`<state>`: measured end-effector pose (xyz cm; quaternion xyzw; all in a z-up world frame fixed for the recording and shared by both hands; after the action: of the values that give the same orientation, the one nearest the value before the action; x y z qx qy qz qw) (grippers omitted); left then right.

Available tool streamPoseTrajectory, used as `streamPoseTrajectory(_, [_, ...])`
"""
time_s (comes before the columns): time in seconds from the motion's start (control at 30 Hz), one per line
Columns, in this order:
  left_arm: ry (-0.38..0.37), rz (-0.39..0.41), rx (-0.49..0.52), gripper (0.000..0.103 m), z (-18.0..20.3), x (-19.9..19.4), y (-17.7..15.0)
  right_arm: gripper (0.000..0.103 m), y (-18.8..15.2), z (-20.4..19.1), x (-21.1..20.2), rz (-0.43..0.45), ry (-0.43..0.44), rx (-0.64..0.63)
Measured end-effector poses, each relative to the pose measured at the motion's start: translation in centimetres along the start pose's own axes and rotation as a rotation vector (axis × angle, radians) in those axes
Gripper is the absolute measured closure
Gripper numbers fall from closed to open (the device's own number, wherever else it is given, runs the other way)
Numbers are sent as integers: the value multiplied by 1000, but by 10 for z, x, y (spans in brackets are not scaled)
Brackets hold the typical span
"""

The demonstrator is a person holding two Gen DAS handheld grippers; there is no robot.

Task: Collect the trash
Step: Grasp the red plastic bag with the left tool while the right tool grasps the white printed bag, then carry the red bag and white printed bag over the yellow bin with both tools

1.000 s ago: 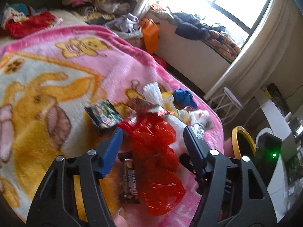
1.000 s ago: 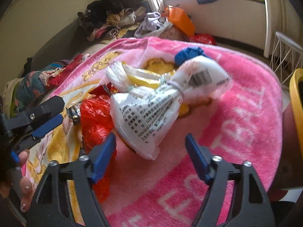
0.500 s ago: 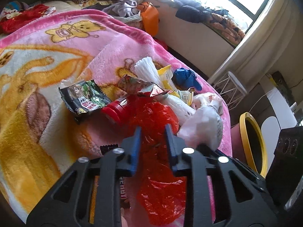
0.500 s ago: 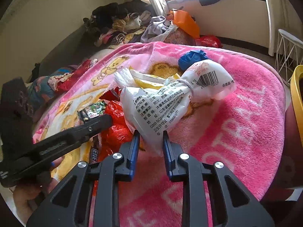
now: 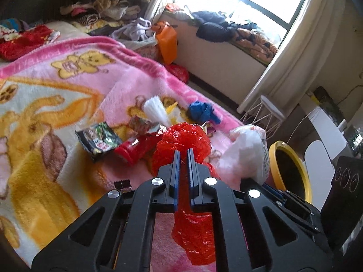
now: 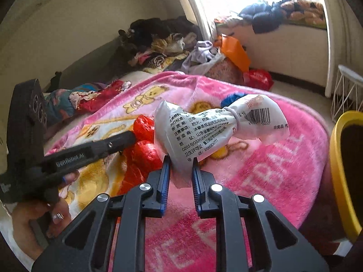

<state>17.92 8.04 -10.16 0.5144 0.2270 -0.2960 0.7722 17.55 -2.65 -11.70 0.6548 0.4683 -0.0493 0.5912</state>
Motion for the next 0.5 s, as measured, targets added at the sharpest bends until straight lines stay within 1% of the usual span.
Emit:
streamPoseTrajectory(0.17, [-4, 40, 20, 100, 9, -13, 9, 86, 7, 6, -16, 47, -47, -44])
streamPoseTrajectory(0.5, [-48, 77, 58, 100, 36, -26, 16, 86, 13, 22, -44, 99, -101, -49])
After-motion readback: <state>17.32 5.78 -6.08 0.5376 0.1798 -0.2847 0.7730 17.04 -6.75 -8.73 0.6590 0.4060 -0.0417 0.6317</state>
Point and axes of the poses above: each gripper's, at about its wrist camera, not at the fingertips, and x roughly the way its jaws point, z to its right, y to its top, the point moved 8 cm from there along x, roughly the way its jaws point, and after that the axes turned 3 degrees about -z, right-handed, at the moved point
